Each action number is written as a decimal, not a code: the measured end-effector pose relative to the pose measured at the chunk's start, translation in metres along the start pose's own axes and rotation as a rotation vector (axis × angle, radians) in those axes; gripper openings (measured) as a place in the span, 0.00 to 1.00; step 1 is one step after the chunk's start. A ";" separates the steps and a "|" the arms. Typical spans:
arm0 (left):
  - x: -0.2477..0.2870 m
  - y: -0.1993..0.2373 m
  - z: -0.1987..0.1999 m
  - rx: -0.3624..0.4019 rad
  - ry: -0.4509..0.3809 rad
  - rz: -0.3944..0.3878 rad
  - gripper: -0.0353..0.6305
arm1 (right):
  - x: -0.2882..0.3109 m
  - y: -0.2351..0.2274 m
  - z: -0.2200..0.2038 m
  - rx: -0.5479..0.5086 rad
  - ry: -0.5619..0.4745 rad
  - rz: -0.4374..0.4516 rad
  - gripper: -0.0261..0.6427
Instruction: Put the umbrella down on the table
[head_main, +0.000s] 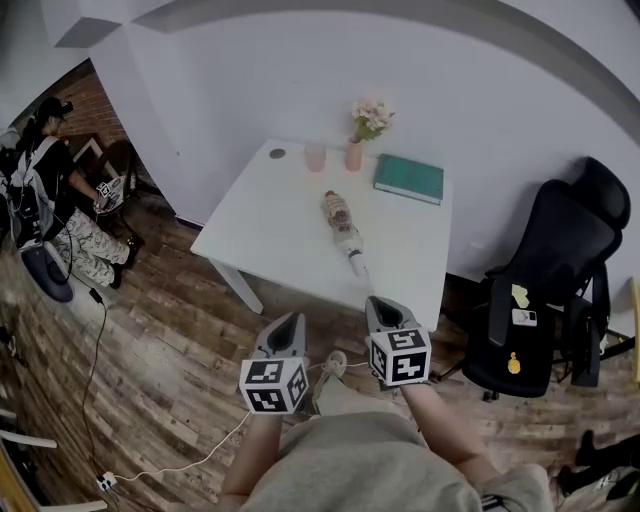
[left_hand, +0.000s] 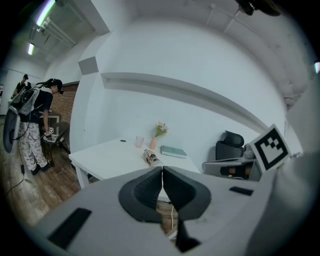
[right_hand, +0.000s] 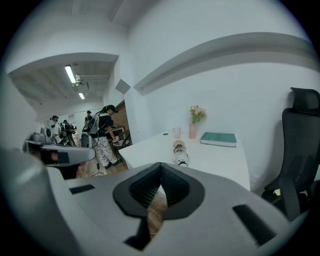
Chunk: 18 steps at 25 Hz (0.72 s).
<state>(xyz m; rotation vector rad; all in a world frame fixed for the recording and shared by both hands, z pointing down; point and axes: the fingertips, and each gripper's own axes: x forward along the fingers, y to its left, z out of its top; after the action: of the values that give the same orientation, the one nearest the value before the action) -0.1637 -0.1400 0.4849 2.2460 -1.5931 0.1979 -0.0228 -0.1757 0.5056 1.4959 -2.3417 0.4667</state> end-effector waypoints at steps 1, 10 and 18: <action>-0.003 -0.001 -0.001 -0.001 -0.001 -0.001 0.06 | -0.005 0.002 0.000 -0.008 -0.007 0.000 0.04; -0.016 -0.006 -0.001 -0.006 -0.029 -0.005 0.07 | -0.036 0.018 0.004 -0.052 -0.067 0.022 0.04; -0.016 -0.008 0.000 -0.002 -0.025 -0.011 0.07 | -0.037 0.022 0.006 -0.027 -0.084 0.050 0.04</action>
<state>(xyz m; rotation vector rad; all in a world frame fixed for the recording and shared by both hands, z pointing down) -0.1621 -0.1233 0.4782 2.2638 -1.5930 0.1654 -0.0287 -0.1400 0.4824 1.4754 -2.4448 0.3898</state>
